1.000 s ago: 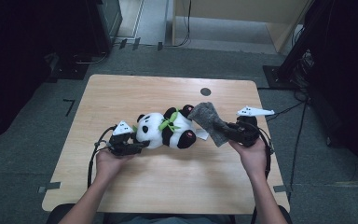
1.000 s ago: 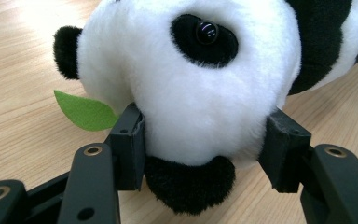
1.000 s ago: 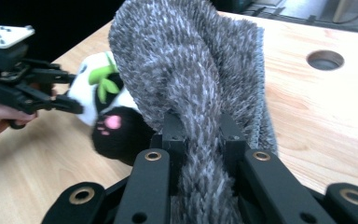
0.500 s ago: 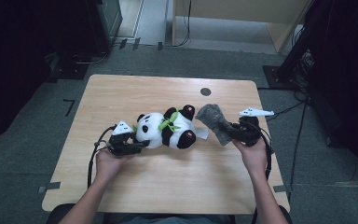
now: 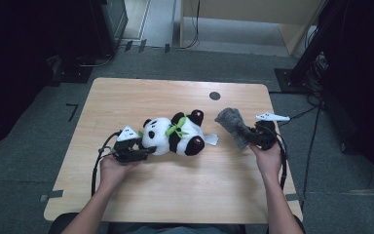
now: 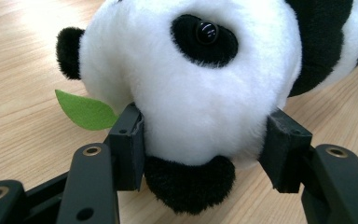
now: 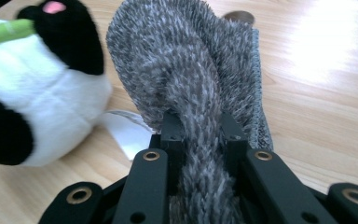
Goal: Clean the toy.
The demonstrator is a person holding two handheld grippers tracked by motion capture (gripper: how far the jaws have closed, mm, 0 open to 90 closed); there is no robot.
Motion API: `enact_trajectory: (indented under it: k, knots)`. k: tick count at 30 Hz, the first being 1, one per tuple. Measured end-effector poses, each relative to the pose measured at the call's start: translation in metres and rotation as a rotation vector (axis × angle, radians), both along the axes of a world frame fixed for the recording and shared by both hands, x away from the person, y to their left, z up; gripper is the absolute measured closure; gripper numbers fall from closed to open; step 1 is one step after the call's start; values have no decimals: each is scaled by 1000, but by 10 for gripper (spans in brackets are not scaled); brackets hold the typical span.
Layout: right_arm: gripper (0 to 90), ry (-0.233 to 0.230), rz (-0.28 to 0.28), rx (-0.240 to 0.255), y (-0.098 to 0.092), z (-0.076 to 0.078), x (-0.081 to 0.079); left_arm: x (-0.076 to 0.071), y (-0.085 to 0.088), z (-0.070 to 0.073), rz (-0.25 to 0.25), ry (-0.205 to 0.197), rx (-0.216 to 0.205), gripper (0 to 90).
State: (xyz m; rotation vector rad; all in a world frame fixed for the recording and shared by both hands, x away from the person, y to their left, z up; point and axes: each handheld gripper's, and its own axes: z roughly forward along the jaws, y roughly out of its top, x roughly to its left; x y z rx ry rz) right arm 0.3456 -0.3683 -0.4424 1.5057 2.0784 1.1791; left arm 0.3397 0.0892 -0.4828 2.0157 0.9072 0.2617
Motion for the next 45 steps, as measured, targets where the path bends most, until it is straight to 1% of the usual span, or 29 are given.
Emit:
enact_trajectory:
  k: [4,5,6,9,10,11,12,15,17,19,20,23,25,27,30,33,37,39,42,45]
  knots:
    - [772,16,-18,-5,-5,-10,6,0,0,0,1,-1,0,412]
    - [772,29,-25,-20,-7,-18,11,0,0,0,1,-1,0,412]
    - [771,29,-25,-20,-7,-18,11,0,0,0,1,-1,0,412]
    - [766,34,-34,-42,-8,-27,18,0,0,0,1,-1,-2,412]
    - [764,39,-41,-52,-10,-33,22,0,0,0,0,-2,-2,410]
    - [764,39,-41,-52,-10,-33,22,0,0,0,0,-2,-2,411]
    - [759,38,-41,-57,-11,-38,26,1,1,0,-1,-3,-3,410]
    - [739,41,-45,-56,-12,-46,31,1,1,-1,-2,-3,-3,408]
    - [724,48,-49,-70,-12,-50,34,1,1,-1,-3,-4,-4,406]
    - [706,67,-54,-81,-11,-52,36,1,1,-1,-3,-3,-5,401]
    - [706,67,-54,-81,-11,-52,36,1,1,-1,-3,-3,-5,397]
    - [610,69,-48,-71,-12,-53,37,1,1,-1,-2,-3,-5,390]
    - [542,62,-49,-66,-12,-52,37,1,1,-1,-3,-2,-5,389]
    - [487,50,-53,-55,-13,-50,36,1,1,-1,-2,-2,-5,386]
    - [418,32,-51,-24,-15,-46,34,1,1,-1,0,-1,-6,380]
    - [385,31,-46,-10,-14,-42,32,1,1,-1,2,1,-7,368]
    - [356,16,-36,-8,-11,-37,29,1,1,-1,3,10,-13,327]
    - [352,13,-26,10,-9,-34,27,2,2,-2,2,14,-17,304]
    - [343,1,-17,4,-5,-30,24,2,2,-2,2,16,-22,281]
    - [331,-15,-4,14,-1,-23,19,2,2,-2,0,14,-23,271]
